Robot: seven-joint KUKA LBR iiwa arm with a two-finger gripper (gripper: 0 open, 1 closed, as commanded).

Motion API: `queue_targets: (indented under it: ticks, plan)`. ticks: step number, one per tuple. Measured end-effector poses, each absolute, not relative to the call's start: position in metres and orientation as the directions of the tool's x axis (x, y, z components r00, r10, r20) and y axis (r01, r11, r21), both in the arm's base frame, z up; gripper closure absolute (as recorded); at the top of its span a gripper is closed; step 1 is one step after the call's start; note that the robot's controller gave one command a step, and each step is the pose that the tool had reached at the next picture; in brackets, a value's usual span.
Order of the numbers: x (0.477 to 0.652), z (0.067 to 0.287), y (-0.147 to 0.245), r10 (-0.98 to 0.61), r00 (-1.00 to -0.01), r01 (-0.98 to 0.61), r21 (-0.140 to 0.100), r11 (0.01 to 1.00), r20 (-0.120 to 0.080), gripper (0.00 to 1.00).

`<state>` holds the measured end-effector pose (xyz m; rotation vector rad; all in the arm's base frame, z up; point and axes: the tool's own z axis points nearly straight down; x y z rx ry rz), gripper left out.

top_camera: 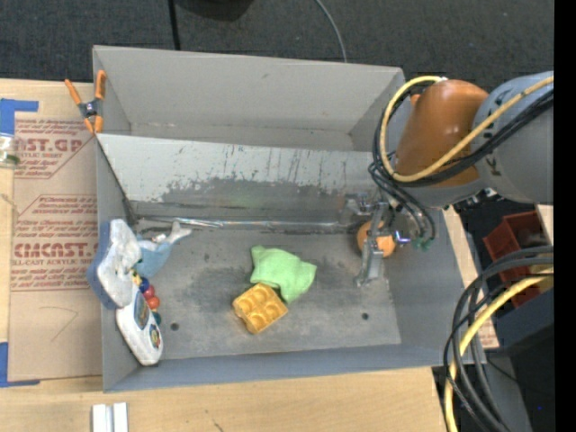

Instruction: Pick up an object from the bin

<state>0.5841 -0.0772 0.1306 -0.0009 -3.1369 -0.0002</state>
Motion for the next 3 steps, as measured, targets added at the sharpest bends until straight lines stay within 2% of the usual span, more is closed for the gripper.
queue_targets:
  ticks: [1, 2, 3]
  plan:
    - [0.585, 0.135, -0.077, -0.001, -1.000, -0.001, -0.001, 1.000, -0.002, 0.00]
    - [0.522, 0.068, -0.002, 0.005, -1.000, 0.005, 0.002, 1.000, 0.008, 0.00]
    - [0.541, 0.140, -0.020, -0.153, -0.988, -0.153, 0.000, 0.988, 0.002, 0.00]
